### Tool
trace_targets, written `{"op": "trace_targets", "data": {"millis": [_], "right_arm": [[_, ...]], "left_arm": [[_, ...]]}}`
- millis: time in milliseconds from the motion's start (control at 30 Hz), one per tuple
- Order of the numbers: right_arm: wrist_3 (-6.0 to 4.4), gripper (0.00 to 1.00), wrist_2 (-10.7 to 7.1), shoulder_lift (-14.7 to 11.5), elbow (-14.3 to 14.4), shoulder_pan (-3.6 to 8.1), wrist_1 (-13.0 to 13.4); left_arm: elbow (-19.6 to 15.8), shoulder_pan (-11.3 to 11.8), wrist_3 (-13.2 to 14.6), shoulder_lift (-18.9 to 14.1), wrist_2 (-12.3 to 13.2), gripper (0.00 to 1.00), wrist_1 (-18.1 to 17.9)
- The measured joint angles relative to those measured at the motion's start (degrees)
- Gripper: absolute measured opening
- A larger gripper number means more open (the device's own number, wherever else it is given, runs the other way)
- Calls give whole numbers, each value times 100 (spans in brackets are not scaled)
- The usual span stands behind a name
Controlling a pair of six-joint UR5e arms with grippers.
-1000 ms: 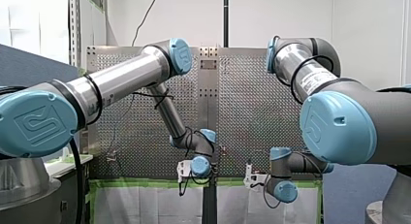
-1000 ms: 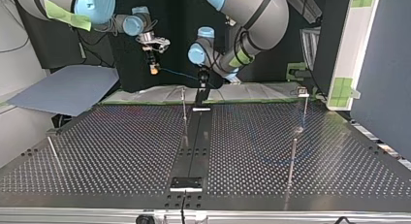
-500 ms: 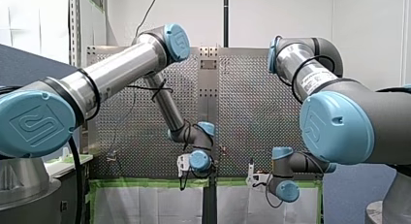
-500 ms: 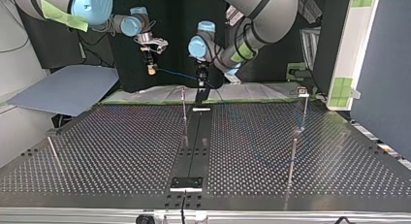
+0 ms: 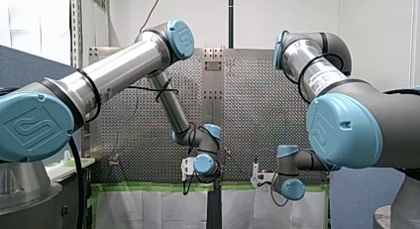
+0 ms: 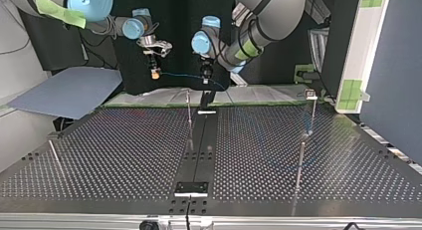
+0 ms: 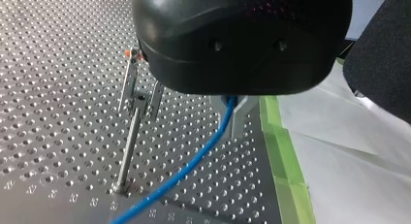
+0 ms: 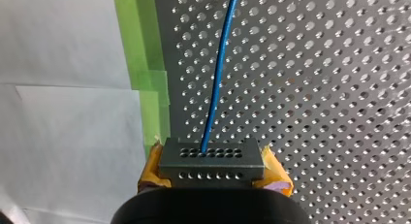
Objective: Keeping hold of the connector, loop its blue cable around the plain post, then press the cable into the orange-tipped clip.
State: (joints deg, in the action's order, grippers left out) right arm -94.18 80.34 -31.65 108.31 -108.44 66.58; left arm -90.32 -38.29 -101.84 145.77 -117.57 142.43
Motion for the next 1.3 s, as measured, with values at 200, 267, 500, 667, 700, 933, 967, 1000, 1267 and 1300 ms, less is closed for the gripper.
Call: {"op": "trace_targets", "data": {"millis": [200, 267, 500, 667, 700, 933, 967, 1000, 1267, 1300], "right_arm": [[42, 0, -4, -141, 90, 15, -16], [44, 0, -13, -167, 106, 19, -13], [23, 0, -87, -312, 150, 59, -11], [-171, 0, -112, -394, 145, 138, -3], [-217, 0, -124, -400, 141, 154, 13], [-496, 0, -193, -407, 90, 288, 101], [-505, 0, -202, -408, 78, 304, 98], [-512, 0, -214, -408, 68, 317, 95], [-547, 0, -345, -408, 29, 396, 115], [-548, 0, -350, -408, 23, 400, 116]], "left_arm": [[-1, -66, 6, -39, -45, 0, 11], [-1, -78, 6, -101, -74, 0, 27], [-1, -78, -7, -363, -62, 0, 50], [-1, -57, -8, -391, 28, 0, -7], [-1, -55, -9, -391, 34, 0, -33], [-1, -48, 19, -389, 146, 0, -217], [-1, -46, 15, -389, 176, 0, -251], [-1, -44, 11, -386, 201, 0, -277], [0, -26, -139, -320, 392, 0, -468], [0, -22, -157, -316, 397, 0, -486]]}}
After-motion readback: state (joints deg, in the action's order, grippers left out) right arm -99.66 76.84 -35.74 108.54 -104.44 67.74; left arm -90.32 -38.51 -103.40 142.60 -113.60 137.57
